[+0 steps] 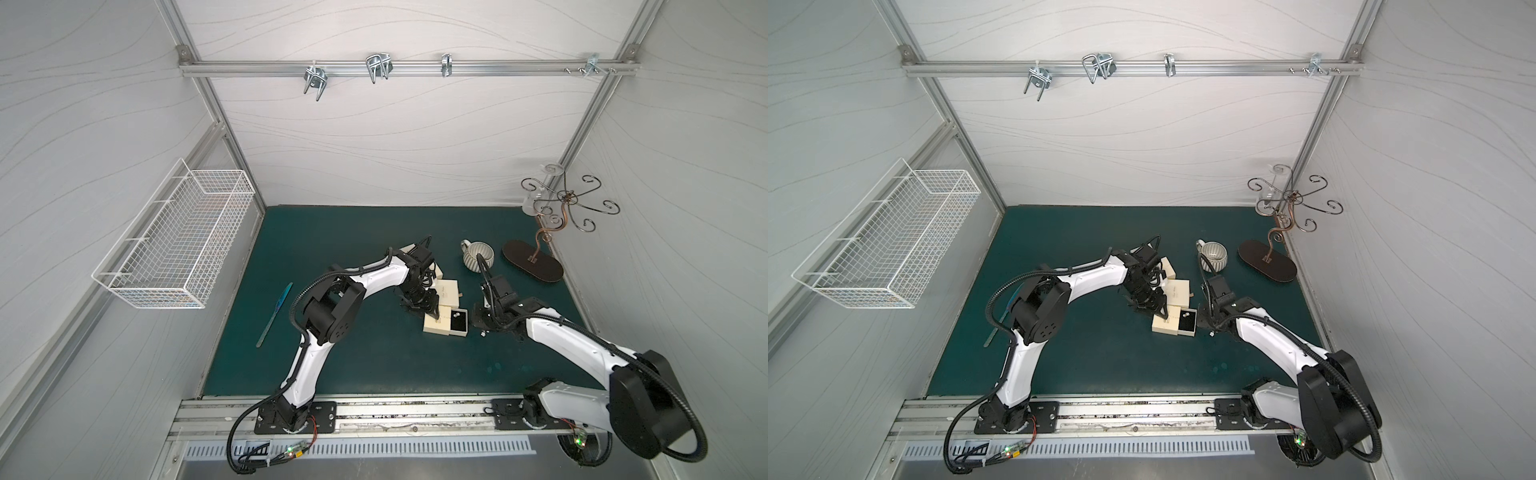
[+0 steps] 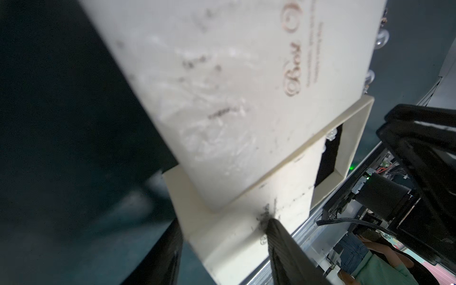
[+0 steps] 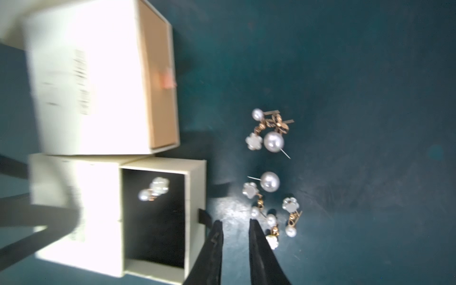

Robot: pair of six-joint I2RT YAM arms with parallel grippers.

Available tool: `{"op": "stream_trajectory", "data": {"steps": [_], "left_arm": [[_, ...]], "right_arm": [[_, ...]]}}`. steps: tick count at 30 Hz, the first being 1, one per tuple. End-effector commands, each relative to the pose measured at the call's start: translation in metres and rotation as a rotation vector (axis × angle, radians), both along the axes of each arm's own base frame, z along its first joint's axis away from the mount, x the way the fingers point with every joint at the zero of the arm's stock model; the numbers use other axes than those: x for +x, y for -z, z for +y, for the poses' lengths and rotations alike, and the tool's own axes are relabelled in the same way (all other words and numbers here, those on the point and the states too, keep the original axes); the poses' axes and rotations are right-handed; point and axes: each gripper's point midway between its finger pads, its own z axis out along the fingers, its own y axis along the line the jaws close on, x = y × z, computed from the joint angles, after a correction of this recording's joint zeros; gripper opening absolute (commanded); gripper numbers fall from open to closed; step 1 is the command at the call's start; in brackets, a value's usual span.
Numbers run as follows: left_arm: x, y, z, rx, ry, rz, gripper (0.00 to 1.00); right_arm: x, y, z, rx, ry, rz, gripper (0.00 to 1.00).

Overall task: Take out the earrings from the drawer-style jewelry box
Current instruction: Place the earring at the center of the board, then pick up the earring from the drawer.

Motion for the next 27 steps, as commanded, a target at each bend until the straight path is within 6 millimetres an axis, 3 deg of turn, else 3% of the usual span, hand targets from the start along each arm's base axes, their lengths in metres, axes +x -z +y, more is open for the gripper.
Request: {"op": "stream_trajectory", "data": {"steps": [1,10,27], "left_arm": [[0.002,0.035,0.036,0.200,-0.002,-0.034,0.56],[0.001,0.035,0.037,0.206,0.002,-0.037,0.56],[0.000,0.037,0.037,0.209,0.008,-0.032,0.56]], "right_arm": [[0.010,-0.024,0.021,0.000,-0.079,-0.090,0.23],[0.019,-0.012,0.046,-0.012,-0.150,-0.030,0.26],[0.018,0.018,0.052,-0.044,-0.169,0.079,0.32]]}}
